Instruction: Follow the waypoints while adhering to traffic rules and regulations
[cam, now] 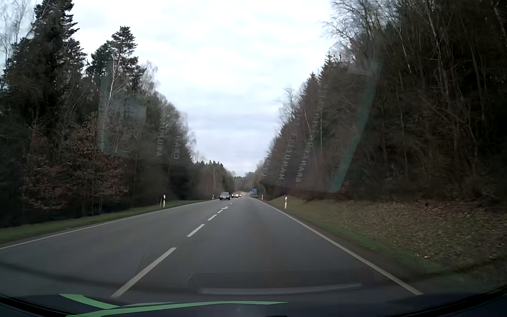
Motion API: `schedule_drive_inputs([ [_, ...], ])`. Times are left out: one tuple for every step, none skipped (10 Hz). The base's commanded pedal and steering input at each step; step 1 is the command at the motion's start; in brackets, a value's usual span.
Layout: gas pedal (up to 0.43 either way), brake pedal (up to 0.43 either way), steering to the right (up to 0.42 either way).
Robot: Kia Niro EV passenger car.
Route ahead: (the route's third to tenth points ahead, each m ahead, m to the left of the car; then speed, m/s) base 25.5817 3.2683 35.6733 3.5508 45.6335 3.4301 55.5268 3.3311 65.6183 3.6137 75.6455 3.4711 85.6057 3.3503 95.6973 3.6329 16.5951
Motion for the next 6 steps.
schedule_drive_inputs([
  [0.26,0.0,0.001],
  [0.26,0.0,0.0],
  [0.26,0.0,0.0],
  [0.26,0.0,0.0],
  [0.26,0.0,0.0],
  [0.26,0.0,0.0],
])
